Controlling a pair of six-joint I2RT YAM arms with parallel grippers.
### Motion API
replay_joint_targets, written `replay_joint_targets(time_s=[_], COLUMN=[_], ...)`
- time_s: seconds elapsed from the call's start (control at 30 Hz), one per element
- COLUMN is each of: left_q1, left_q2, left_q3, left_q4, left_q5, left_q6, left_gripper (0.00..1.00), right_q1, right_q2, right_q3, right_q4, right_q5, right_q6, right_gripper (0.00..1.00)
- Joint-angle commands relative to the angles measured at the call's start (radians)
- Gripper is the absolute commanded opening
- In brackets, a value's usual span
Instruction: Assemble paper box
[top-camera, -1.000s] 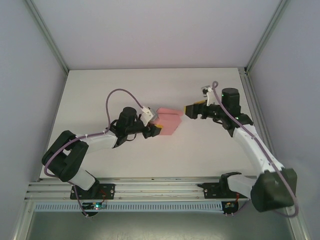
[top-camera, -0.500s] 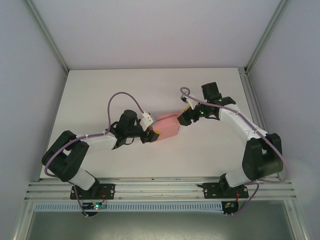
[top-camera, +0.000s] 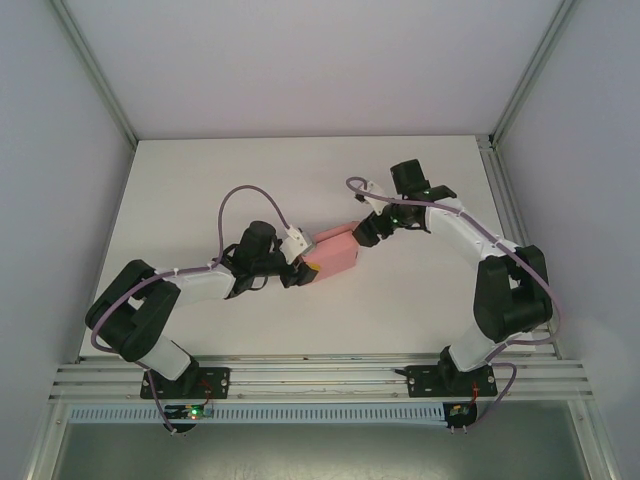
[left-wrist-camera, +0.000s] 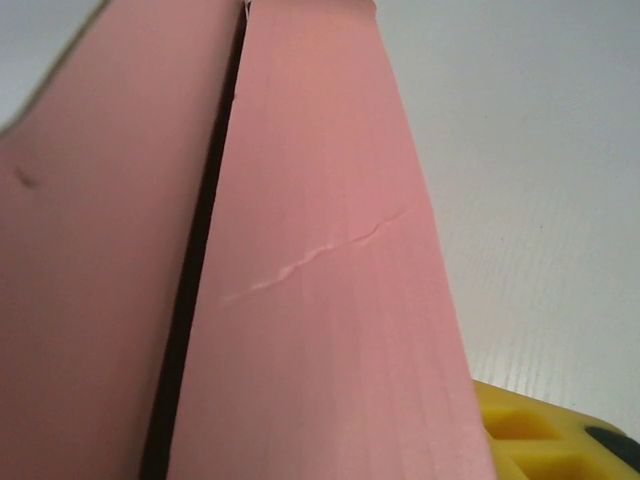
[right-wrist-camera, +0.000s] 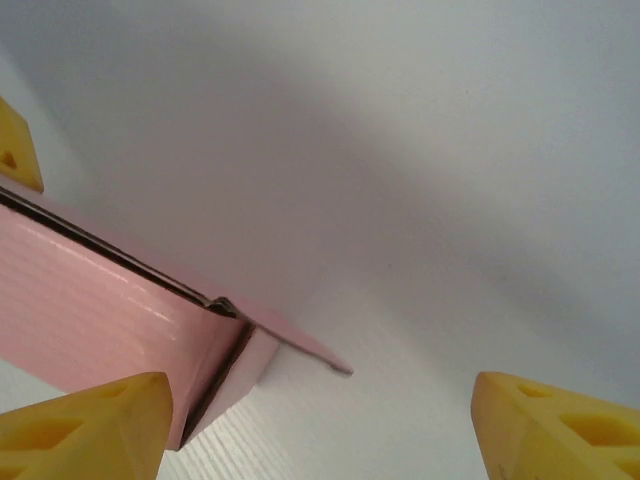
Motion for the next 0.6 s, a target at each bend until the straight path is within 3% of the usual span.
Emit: replay_joint_targets(time_s=[0.0,0.1,0.37,0.57], left_q1=[-0.014,-0.018,-0.021,-0.02], left_q2=[0.018,0.028,0.044,0.061], left_q3=[0.01,0.015,0.017,0.031], left_q4=[-0.021,-0.023,-0.012,-0.008], left_q5=[-0.022,-0.03,-0.061,-0.114], left_q6=[0.035,0.04,0.045,0.056], left_gripper=[0.52,0.52,0.51,0.5], right_q1=[0.01,0.021,0.064,0.117], right_q2=[0.03,0.058,0.138,0.123], right_q3=[0.045,0.063,0.022,-0.077], right_q4=[0.036,0.031,-0.002,-0.018], right_q5=[-0.012,-0.06,0.032,0.25], right_q6=[0.046,0.06,0.052,0.112], right_gripper=[0.79,0.79,0.72,0.68])
